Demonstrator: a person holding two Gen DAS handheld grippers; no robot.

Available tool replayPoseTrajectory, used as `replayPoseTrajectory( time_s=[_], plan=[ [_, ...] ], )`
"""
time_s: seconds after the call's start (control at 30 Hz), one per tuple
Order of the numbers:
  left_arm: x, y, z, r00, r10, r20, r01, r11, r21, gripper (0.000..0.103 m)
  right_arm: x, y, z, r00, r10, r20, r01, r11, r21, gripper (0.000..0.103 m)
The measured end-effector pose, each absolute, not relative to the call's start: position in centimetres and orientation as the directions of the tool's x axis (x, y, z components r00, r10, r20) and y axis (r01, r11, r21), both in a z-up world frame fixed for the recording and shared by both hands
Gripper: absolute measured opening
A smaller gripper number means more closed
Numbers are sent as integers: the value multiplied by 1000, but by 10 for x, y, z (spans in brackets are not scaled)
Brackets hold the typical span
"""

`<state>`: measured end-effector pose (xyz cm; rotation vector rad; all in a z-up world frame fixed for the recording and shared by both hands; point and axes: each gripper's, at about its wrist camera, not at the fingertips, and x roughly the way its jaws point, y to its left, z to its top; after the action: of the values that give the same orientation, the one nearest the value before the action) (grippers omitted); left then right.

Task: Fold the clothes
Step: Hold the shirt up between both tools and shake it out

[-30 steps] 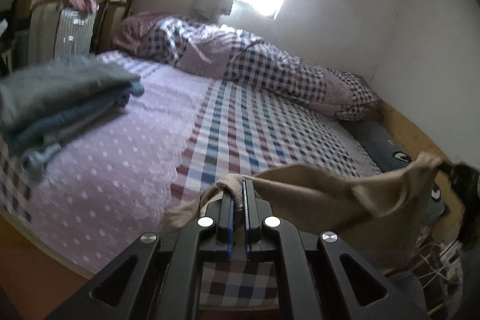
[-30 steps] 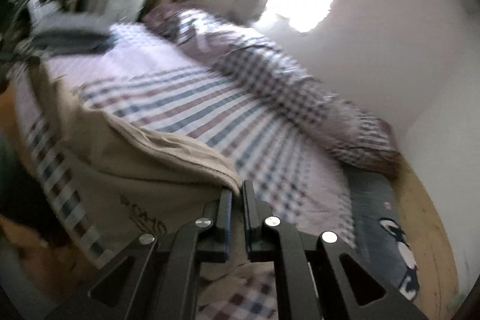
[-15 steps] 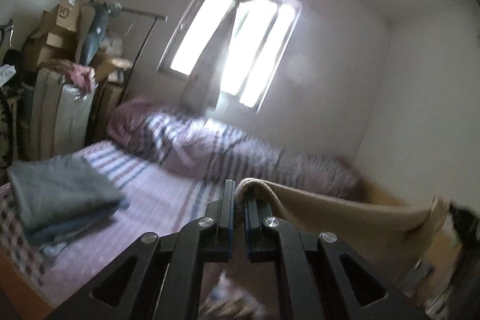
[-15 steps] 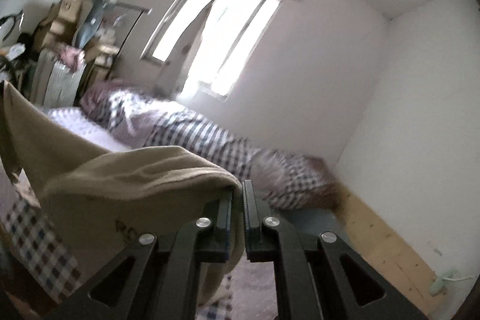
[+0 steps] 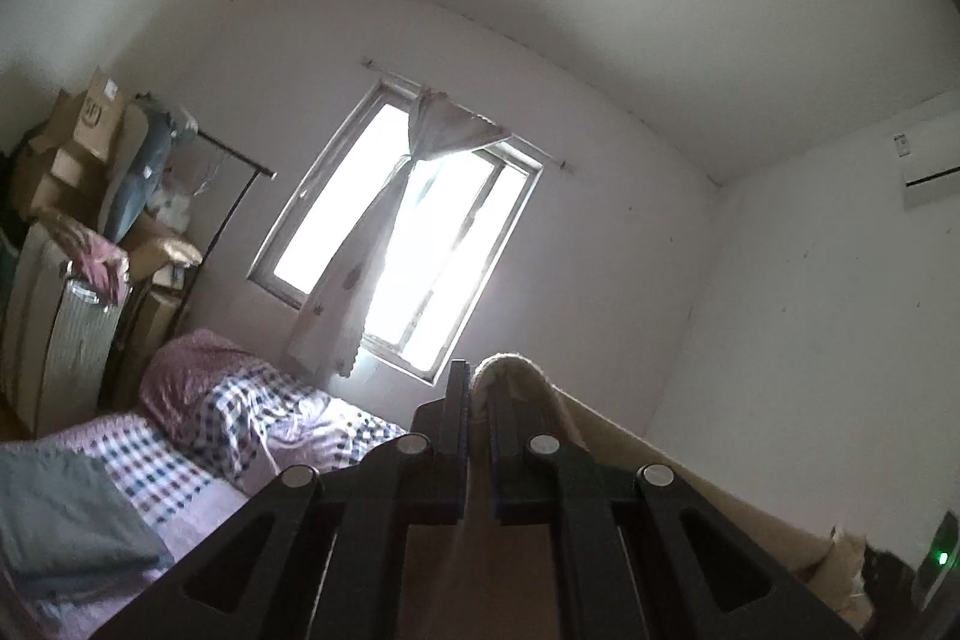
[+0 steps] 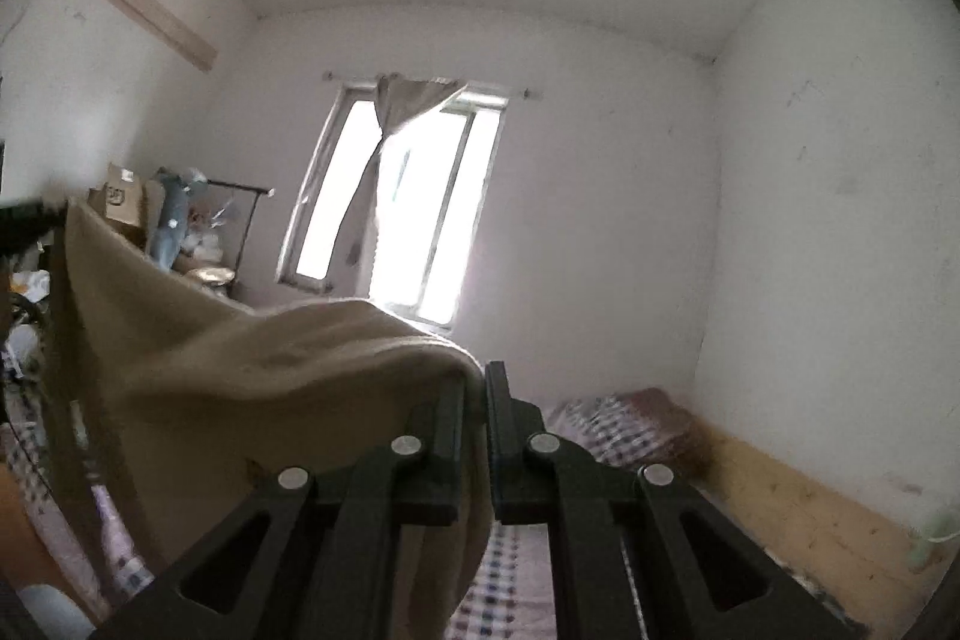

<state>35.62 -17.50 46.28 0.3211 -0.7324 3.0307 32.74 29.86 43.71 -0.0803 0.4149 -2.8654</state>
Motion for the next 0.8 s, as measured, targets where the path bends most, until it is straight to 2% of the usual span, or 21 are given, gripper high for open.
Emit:
replayPoseTrajectory(
  time_s=[0.13,0.33,0.43,0.63,0.7,0.8],
  plan=[
    [336,-172,464,-988,-63,139,0,-911,-414,4,333,294,435,-968,-250,25,233,-929,-289,5],
    [289,-175,411,-996,-91,-10,87,-903,-421,3,288,266,366,-959,-253,-125,280,-904,-323,5],
    [269,-179,374,-991,-105,-82,129,-897,-422,4,270,256,329,-956,-242,-164,287,-887,-361,5],
    [230,-186,280,-962,-109,-250,210,-880,-426,4,238,240,216,-912,-232,-337,375,-807,-457,5],
    [216,-183,247,-947,-114,-301,234,-886,-401,4,229,232,167,-877,-233,-421,431,-769,-473,6],
    [200,-177,200,-923,-128,-362,268,-891,-368,4,223,221,101,-845,-204,-494,473,-717,-512,6]
  ],
)
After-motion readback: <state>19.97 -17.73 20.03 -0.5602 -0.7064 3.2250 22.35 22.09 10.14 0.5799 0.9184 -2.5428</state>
